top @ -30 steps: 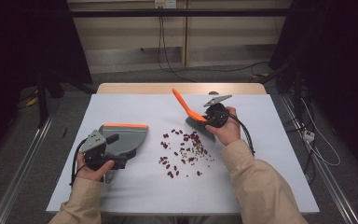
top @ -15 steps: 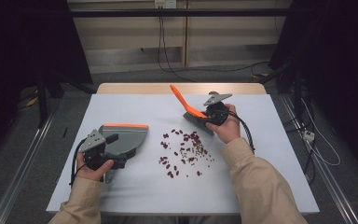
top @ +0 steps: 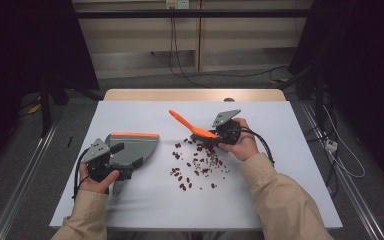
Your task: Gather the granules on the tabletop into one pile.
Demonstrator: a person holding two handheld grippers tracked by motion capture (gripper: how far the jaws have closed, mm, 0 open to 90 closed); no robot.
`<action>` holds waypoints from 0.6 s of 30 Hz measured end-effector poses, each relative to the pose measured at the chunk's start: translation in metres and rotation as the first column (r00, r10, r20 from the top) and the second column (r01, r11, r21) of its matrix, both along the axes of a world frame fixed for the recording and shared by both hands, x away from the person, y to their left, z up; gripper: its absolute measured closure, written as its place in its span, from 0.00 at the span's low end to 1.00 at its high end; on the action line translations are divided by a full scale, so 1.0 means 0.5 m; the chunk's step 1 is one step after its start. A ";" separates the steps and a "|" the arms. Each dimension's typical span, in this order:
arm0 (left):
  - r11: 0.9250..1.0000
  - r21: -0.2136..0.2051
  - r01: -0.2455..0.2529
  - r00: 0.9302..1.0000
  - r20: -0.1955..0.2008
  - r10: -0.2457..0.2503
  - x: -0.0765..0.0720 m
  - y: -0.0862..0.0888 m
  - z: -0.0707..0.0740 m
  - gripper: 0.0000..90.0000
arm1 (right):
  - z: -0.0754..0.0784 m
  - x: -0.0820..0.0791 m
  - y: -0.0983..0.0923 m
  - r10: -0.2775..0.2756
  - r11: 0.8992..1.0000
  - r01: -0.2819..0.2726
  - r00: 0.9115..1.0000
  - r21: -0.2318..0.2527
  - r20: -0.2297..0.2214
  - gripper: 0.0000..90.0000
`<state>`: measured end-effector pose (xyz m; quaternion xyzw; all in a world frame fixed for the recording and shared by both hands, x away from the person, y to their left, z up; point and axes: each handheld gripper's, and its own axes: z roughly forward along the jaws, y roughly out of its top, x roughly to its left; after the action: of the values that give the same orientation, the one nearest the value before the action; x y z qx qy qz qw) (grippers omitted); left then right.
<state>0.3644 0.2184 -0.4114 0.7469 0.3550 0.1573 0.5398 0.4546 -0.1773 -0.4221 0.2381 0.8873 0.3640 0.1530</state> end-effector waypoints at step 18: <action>1.000 0.004 0.001 1.000 0.003 -0.001 -0.001 -0.001 0.001 0.07 | 0.007 -0.070 -0.003 0.106 0.994 -0.106 0.994 0.011 -0.006 0.79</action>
<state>0.3639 0.2179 -0.4111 0.7479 0.3533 0.1589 0.5390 0.4195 -0.1789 -0.4184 0.1928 0.8972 0.3757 0.1292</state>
